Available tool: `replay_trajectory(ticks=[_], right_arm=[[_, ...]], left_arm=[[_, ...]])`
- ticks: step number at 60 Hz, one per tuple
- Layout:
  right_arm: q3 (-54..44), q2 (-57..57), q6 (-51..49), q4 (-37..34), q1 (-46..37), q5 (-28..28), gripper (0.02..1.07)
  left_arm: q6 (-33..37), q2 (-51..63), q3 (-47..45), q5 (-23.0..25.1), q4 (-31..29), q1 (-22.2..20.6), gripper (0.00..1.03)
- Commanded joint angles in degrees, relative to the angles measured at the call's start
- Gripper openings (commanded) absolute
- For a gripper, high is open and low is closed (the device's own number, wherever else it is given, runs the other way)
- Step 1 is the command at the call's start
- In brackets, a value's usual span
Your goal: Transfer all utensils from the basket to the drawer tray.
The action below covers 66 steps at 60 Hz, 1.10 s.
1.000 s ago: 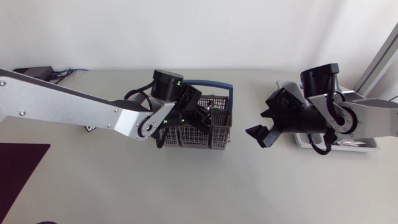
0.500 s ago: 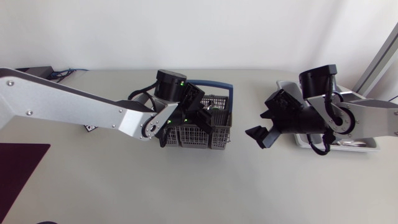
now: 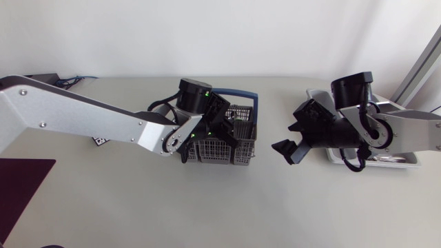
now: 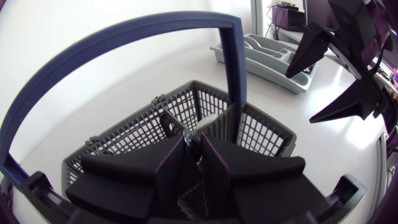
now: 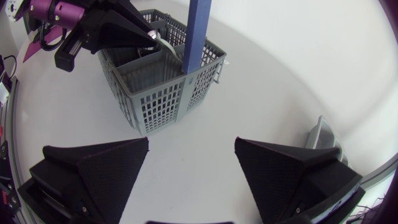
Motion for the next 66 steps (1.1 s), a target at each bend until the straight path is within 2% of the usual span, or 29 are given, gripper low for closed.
replay_trajectory(ticks=[1,31,45,56,66], right_arm=[[-1.61,1.04,-0.13,0.45,0.6,-0.03,1.02],[-2.13,1.39,-0.21,0.8,0.86,0.06,1.02],[-2.05,1.91,-0.21,0.89,1.21,0.14,1.02],[-1.96,1.56,-0.04,0.98,1.12,0.14,1.02],[-2.4,-2.13,-0.13,0.98,0.51,0.06,1.02]], left_arm=[[1.04,1.75,1.08,-0.67,-0.25,-0.47,0.05],[-2.39,-5.37,-3.76,0.74,1.68,0.93,0.04],[-10.13,-7.57,-2.7,7.68,-0.25,4.63,0.04],[-12.76,-11.17,-3.23,9.35,-1.84,5.86,0.04],[-14.7,-18.29,-4.37,14.54,-4.47,9.02,0.04]])
